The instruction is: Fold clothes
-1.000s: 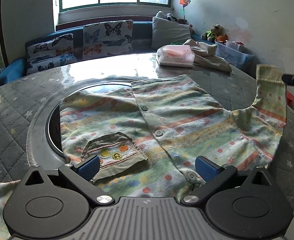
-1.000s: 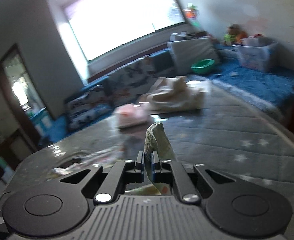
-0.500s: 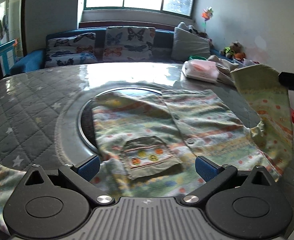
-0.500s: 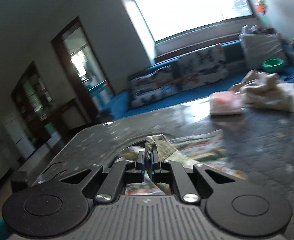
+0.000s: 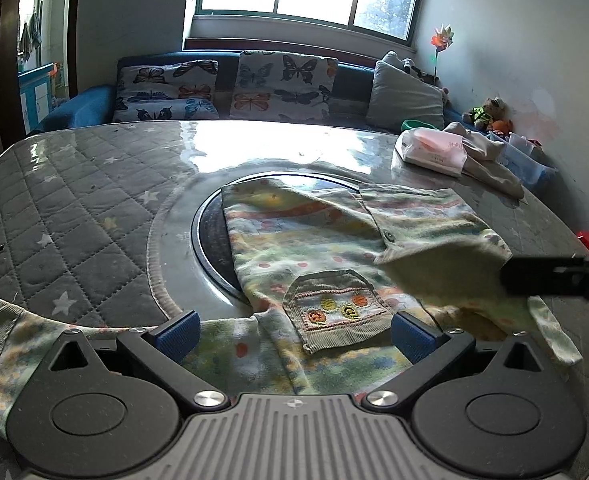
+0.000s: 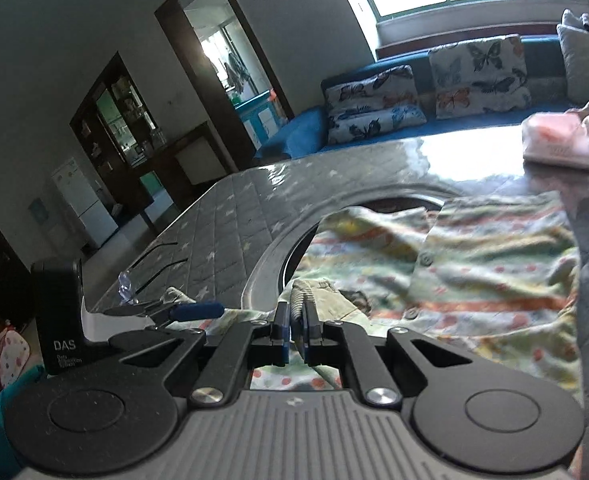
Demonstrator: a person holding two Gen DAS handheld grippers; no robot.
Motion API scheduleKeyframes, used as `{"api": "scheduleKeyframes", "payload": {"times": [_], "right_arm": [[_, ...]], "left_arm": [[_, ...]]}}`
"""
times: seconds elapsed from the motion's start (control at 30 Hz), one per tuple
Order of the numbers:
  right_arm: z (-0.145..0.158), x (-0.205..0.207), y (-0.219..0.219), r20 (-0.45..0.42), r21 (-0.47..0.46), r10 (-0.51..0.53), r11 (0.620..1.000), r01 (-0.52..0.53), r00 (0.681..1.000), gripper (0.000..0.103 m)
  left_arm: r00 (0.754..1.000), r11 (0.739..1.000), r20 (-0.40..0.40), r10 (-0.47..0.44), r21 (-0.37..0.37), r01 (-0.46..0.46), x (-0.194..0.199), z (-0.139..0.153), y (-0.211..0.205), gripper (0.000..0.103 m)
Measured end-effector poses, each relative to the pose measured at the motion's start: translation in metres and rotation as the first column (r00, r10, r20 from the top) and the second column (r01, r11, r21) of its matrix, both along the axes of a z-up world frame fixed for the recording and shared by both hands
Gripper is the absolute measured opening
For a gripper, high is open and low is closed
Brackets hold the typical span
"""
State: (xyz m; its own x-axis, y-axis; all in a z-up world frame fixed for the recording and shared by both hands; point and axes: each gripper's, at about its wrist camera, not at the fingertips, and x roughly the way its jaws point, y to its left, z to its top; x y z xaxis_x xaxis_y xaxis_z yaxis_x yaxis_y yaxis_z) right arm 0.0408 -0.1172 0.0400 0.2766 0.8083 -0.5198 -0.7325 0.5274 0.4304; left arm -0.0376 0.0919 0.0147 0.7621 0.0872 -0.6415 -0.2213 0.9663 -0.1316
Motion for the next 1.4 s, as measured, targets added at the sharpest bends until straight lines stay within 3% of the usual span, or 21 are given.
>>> {"api": "scheduleKeyframes", "payload": {"times": [0.2, 0.37, 0.57, 0.83, 1.0, 1.17, 1.23, 1.4], "right_arm": [[0.002, -0.001, -0.009, 0.014, -0.028, 0.022, 0.999, -0.021, 1.0, 0.013], [-0.001, 0.018, -0.042, 0.055, -0.147, -0.088, 0.985, 0.096, 0.995, 0.013], [-0.023, 0.048, -0.08, 0.104, -0.302, -0.192, 0.929, 0.215, 0.976, 0.014], [-0.036, 0.063, -0.077, 0.204, -0.372, -0.128, 0.907, 0.198, 0.971, 0.016], [-0.045, 0.07, -0.068, 0.228, -0.382, -0.107, 0.904, 0.191, 0.968, 0.025], [-0.052, 0.078, -0.065, 0.224, -0.379, -0.121, 0.904, 0.2, 0.967, 0.025], [-0.055, 0.078, -0.064, 0.235, -0.386, -0.121, 0.899, 0.206, 0.965, 0.023], [-0.055, 0.075, -0.065, 0.267, -0.391, -0.137, 0.889, 0.237, 0.954, 0.003]], "left_arm": [[1.0, 1.0, 0.002, 0.001, -0.002, -0.001, 0.001, 0.001, 0.001, 0.103], [1.0, 1.0, 0.0, -0.008, -0.003, 0.008, 0.002, 0.0, -0.001, 0.103], [1.0, 1.0, -0.02, -0.006, 0.001, 0.006, 0.005, -0.006, -0.002, 0.103], [0.996, 0.998, -0.055, 0.066, 0.005, -0.066, -0.002, -0.013, 0.015, 0.103], [0.993, 0.996, -0.078, 0.085, 0.01, -0.084, -0.003, -0.018, 0.021, 0.103], [0.991, 0.997, -0.101, 0.083, 0.013, -0.082, -0.001, -0.024, 0.023, 0.103], [0.991, 0.997, -0.105, 0.082, 0.016, -0.081, 0.0, -0.026, 0.022, 0.103], [0.991, 0.997, -0.105, 0.079, 0.029, -0.077, 0.001, -0.027, 0.022, 0.103]]}}
